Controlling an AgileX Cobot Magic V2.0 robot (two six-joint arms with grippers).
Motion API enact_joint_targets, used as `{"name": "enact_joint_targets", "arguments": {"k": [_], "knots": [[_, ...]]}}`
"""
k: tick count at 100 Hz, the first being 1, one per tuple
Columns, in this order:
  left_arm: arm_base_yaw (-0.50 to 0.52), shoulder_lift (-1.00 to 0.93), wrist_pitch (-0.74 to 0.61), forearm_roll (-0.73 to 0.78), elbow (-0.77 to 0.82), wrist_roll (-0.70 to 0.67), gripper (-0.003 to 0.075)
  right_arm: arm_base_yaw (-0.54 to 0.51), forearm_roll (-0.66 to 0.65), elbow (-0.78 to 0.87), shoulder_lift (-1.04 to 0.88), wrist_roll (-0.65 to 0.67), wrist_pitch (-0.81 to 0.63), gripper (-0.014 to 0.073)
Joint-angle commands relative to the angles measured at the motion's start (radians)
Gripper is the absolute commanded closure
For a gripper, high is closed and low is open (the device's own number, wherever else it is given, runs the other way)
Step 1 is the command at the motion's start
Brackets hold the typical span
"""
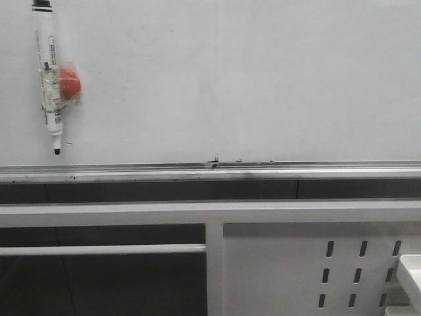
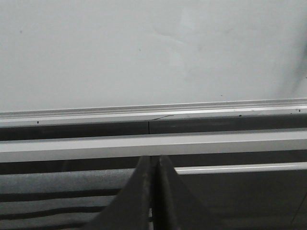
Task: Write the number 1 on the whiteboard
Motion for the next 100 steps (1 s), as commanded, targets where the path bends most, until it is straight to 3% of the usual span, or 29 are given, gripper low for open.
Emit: {"name": "enact_joint_targets", "arguments": {"k": [1,70,80,100], "knots": [[-0.018,-0.023,-0.064,-0.011,0.036,0.0,0.074,-0.004,-0.002,0.013,-0.024,-0.001,-0.024,0.0663],[-0.018,-0.023,-0.064,-0.011,0.036,0.0,0.074,-0.004,-0.009,0.013,-0.024,-0.001,-0.036,0.0663],[-0.018,-0.023,-0.084,0.017,0.036,0.0,0.074,-0.002,0.027,0.013,-0.024,-0.001,-0.19,0.0663],[-0.018,-0.023,-0.299,-0.054,0.036,0.0,0.074,-0.002,0.066,0.013,-0.024,-0.001,-0.49,0.0663]]}}
